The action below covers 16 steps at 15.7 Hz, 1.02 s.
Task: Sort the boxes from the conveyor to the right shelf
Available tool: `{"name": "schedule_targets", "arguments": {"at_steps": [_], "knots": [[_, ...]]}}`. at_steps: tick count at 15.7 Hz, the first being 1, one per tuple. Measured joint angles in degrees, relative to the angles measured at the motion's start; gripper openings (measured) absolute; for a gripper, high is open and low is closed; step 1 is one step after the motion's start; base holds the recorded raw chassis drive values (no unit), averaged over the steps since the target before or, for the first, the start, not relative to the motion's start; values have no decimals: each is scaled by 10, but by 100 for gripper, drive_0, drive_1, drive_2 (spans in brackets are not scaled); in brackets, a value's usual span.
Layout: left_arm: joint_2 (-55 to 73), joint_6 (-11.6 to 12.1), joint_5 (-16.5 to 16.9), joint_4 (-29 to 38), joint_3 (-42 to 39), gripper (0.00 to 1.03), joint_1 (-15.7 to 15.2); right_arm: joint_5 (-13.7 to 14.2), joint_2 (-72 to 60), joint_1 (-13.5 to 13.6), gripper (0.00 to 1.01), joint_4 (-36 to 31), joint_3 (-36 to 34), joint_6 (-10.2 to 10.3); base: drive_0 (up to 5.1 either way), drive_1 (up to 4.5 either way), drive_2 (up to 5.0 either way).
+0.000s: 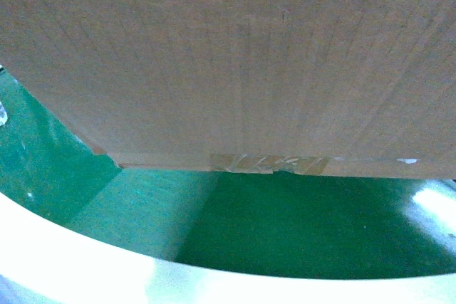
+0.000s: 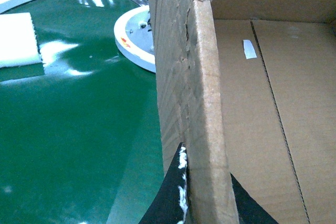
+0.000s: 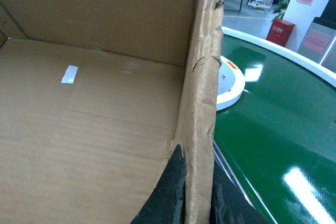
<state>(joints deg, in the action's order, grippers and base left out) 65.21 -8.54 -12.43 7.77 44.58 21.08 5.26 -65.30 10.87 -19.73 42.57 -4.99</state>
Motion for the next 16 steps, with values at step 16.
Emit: {"name": "schedule_targets", "arguments": {"at_steps": [16], "knots": [[-1, 0, -1, 2, 0, 4, 3, 3, 2, -1, 4, 0, 0, 0, -166, -415, 313]]}}
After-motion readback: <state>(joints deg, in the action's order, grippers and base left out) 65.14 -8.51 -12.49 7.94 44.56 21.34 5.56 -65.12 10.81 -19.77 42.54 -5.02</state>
